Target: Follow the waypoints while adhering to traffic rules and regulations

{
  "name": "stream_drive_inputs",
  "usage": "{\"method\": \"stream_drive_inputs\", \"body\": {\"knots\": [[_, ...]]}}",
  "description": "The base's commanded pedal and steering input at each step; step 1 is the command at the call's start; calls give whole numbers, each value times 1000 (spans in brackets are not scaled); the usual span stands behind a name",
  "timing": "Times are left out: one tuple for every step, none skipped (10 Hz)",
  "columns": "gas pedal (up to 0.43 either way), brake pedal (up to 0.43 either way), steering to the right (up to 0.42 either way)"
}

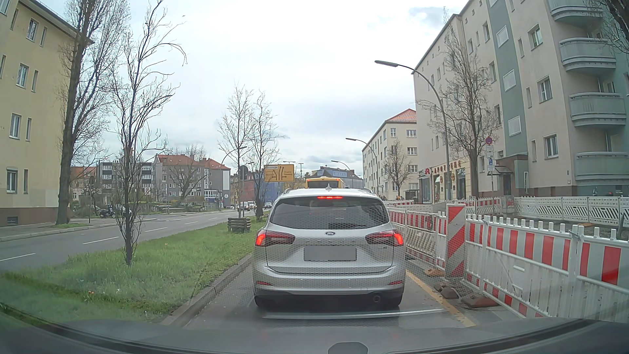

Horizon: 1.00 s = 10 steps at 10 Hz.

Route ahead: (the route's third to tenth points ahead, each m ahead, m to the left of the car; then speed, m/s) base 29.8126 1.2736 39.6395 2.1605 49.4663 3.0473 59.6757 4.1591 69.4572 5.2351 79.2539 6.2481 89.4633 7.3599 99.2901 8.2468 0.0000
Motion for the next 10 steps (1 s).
{"method": "stream_drive_inputs", "body": {"knots": [[0,378,0],[0,378,0],[0,378,0],[0,378,0],[0,378,0],[0,378,0],[0,378,0],[0,378,0],[0,378,0],[0,378,0]]}}
